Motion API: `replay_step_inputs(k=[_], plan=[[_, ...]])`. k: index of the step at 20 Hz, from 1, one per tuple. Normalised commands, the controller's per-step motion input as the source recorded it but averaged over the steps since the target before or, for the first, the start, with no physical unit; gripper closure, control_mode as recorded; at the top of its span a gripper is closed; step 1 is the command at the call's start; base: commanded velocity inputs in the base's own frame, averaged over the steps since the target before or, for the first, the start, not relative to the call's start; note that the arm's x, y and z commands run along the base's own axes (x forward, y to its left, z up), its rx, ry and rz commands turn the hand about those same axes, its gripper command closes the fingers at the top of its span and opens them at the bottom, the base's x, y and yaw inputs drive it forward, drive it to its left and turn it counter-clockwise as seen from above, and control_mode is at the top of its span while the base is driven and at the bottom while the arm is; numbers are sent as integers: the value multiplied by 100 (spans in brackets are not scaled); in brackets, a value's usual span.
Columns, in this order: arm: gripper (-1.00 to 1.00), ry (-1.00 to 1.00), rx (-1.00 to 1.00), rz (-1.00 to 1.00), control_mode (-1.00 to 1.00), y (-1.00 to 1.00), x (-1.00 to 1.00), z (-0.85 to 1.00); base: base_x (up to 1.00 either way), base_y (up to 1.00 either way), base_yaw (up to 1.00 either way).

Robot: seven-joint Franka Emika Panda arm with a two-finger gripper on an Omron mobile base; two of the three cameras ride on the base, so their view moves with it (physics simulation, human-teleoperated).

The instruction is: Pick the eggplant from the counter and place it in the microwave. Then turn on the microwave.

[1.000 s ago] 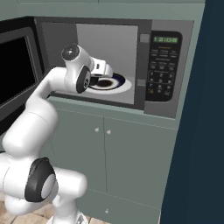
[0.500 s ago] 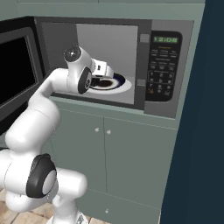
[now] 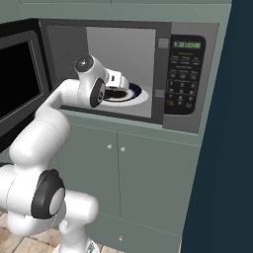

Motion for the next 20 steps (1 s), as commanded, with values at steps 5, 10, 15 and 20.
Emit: replay_step_inputs(k=[5,10,15,20], plan=[[100,0,0,0,-100,0,14,-7,0,0,0],[100,0,0,0,-100,0,16,-7,0,0,0],[100,0,0,0,-100,0,16,-7,0,0,0],[100,0,0,0,-100,0,15,-7,0,0,0]])
